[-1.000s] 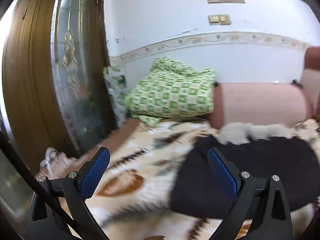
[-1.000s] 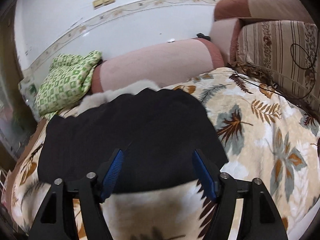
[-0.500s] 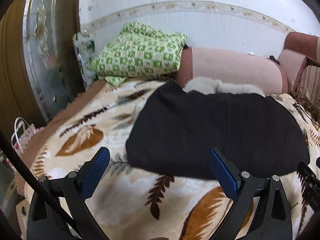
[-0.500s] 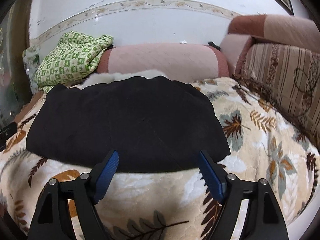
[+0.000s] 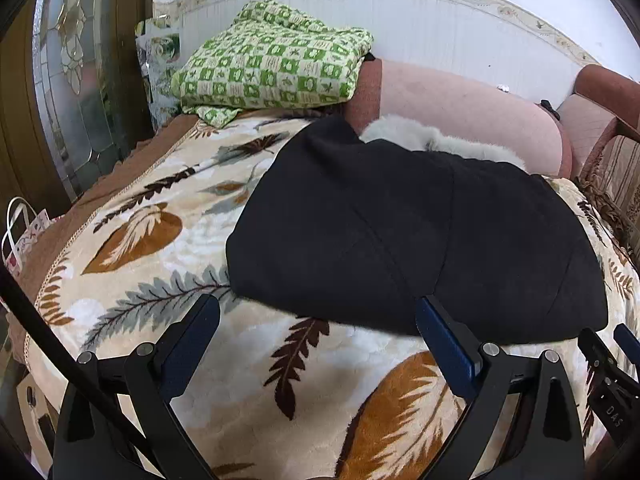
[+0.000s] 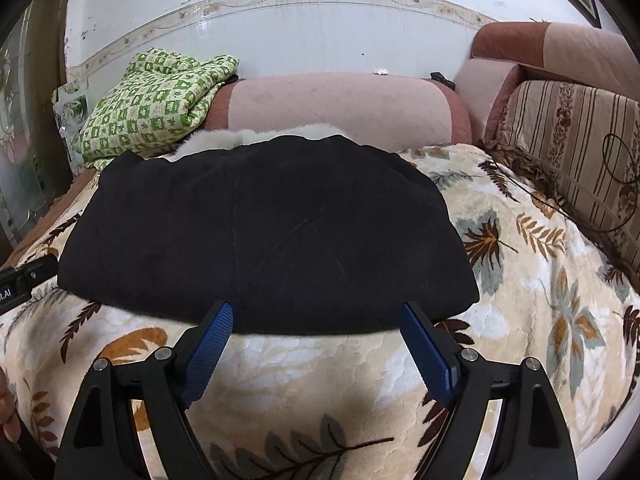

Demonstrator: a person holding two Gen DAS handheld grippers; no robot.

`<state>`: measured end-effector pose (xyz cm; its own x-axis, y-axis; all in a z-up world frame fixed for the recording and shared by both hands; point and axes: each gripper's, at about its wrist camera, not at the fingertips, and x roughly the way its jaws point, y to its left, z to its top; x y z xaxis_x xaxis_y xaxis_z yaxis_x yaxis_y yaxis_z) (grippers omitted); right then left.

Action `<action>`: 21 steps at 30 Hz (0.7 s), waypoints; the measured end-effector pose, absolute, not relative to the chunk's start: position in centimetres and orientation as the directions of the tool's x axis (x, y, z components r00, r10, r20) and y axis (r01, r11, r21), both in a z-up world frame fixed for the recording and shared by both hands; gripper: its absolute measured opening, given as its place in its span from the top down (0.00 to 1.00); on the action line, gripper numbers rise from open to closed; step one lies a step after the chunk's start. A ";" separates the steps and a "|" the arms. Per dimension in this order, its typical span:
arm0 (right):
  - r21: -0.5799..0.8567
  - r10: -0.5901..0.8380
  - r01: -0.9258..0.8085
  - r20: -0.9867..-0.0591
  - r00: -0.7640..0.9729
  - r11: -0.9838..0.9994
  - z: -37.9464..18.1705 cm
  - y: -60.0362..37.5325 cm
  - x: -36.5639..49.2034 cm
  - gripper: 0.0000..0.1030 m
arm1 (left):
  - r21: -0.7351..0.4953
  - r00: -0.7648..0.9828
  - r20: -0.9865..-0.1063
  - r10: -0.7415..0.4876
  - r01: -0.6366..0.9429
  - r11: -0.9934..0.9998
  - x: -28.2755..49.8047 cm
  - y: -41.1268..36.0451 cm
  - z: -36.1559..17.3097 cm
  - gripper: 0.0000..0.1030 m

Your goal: Fold large clothes

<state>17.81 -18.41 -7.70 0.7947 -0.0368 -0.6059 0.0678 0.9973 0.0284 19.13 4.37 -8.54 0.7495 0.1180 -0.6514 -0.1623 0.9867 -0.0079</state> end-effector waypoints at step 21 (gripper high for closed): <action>0.018 -0.044 0.069 -0.616 0.787 0.997 -8.0 -18.1 17.9 0.14 | 0.023 0.753 -0.651 0.094 -0.105 0.994 18.8 3.1 -8.8 0.05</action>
